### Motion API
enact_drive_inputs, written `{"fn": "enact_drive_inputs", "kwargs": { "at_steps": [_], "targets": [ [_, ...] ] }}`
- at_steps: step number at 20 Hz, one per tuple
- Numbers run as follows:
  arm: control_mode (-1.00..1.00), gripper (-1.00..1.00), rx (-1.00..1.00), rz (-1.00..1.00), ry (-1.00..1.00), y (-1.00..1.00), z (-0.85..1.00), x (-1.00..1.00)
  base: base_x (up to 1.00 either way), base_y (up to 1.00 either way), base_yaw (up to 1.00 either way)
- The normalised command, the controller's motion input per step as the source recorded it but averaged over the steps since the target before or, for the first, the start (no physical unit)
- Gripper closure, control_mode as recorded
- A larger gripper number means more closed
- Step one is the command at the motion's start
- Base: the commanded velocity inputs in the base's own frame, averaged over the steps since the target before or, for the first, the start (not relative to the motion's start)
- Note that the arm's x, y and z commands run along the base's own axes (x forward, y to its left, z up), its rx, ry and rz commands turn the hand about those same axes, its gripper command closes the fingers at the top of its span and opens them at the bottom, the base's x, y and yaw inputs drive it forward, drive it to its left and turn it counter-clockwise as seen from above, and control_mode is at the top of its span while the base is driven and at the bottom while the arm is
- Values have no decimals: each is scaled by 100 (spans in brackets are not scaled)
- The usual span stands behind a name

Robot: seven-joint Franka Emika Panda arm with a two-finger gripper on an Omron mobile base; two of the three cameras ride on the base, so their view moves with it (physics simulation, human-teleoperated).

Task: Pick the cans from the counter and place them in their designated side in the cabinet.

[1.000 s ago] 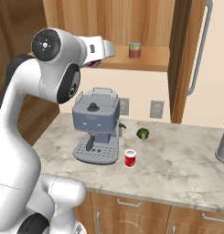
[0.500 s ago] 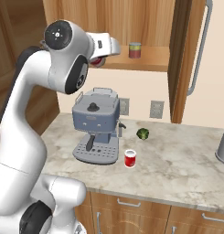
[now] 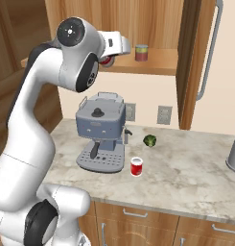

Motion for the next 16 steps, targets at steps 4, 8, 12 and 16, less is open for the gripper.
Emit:
{"fn": "enact_drive_inputs", "kwargs": {
  "at_steps": [4, 8, 12, 16],
  "targets": [
    [-100, 100, 0, 0, 0, -7, -1, 33, 0, 0, 0],
    [-100, 100, 0, 0, 0, -9, -4, 32, 0, 0, 0],
    [-100, 100, 0, 0, 1, -7, -6, 34, 0, 0, 0],
    [-100, 100, 0, 0, 4, -6, -7, 33, 0, 0, 0]
  ]
}}
